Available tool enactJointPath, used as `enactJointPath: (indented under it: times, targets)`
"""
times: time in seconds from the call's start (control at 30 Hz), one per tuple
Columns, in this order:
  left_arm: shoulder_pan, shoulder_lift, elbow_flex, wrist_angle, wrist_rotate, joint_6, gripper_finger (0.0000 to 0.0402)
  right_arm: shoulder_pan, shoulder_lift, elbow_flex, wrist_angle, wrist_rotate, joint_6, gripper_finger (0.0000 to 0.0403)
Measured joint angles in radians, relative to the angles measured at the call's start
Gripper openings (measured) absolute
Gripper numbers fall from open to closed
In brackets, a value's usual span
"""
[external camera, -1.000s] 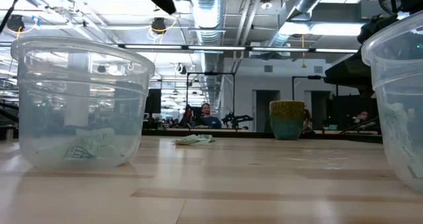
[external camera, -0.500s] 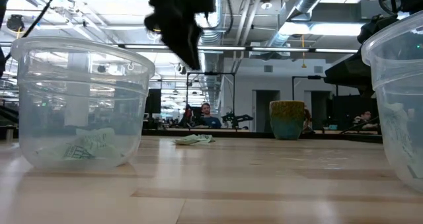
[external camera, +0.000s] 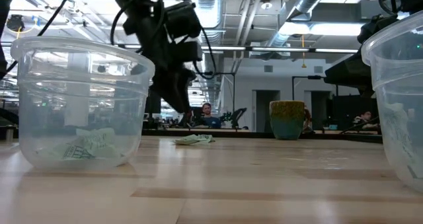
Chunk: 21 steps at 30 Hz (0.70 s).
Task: Pick and place items into bin
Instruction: Put the stevia packet into the left transparent bin
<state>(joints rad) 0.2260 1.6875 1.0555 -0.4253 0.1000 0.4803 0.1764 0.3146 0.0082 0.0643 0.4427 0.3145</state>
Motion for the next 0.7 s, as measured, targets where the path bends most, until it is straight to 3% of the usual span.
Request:
enactJointPath:
  times: [0.33,0.7]
  targets:
    - [0.014,0.000,-0.141,0.176,0.001,0.021,0.0148,0.000,0.000,0.000,0.000,0.000,0.000,0.0134]
    - [0.032,0.079,-0.162,0.261,0.046,0.056,0.0148,0.000,0.000,0.000,0.000,0.000,0.000,0.0134]
